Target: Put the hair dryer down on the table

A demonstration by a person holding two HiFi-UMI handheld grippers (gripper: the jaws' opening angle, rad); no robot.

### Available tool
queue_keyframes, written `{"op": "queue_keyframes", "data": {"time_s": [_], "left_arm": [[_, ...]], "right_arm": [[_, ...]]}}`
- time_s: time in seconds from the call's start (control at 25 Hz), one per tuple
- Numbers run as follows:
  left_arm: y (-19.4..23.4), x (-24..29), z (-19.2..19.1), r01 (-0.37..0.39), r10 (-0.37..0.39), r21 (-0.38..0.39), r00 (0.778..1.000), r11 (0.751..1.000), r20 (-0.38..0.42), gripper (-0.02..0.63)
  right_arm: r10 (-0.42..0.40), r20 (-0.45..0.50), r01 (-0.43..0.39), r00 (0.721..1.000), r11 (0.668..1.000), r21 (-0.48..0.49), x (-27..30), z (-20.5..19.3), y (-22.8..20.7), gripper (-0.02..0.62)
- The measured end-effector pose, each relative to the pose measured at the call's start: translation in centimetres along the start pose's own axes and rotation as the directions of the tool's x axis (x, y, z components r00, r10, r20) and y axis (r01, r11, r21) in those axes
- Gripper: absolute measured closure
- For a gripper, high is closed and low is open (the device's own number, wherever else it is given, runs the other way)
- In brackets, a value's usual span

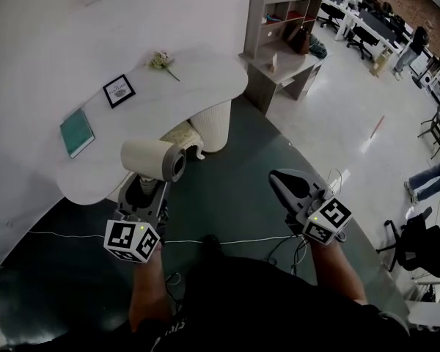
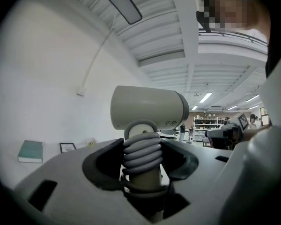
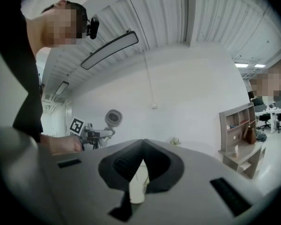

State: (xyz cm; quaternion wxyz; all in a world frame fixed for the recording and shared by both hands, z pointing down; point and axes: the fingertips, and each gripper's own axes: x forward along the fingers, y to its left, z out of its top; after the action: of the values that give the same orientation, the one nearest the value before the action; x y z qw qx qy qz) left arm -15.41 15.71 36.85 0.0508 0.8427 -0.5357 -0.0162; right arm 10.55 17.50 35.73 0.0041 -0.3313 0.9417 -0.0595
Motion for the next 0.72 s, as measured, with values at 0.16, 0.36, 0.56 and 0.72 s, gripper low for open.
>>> {"op": "queue_keyframes", "data": {"time_s": [0.16, 0.36, 0.56, 0.72], "left_arm": [[4.0, 1.3, 0.6, 0.0, 0.0, -0.002, 1.0, 1.0, 0.013, 0.375], [7.3, 2.5, 1.1, 0.009, -0.009, -0.005, 0.999, 1.0, 0.031, 0.374], [9.2, 2.8, 0.6, 0.011, -0.011, -0.016, 1.0, 1.0, 0.023, 0.374], [9.9, 4.3, 0.2, 0.017, -0.017, -0.014, 1.0, 1.0, 0.004, 0.374]], "right_arm": [[0.003, -0.002, -0.003, 1.0, 1.0, -0.002, 4.0, 1.1, 0.1, 0.589], [-0.006, -0.001, 0.006, 1.0, 1.0, -0.014, 7.2, 1.4, 0.3, 0.589], [-0.013, 0.007, 0.013, 1.0, 1.0, 0.001, 9.0, 1.2, 0.0, 0.589], [-0.001, 0.022, 0.0, 1.0, 1.0, 0.022, 10.8, 1.0, -1.2, 0.589]]}}
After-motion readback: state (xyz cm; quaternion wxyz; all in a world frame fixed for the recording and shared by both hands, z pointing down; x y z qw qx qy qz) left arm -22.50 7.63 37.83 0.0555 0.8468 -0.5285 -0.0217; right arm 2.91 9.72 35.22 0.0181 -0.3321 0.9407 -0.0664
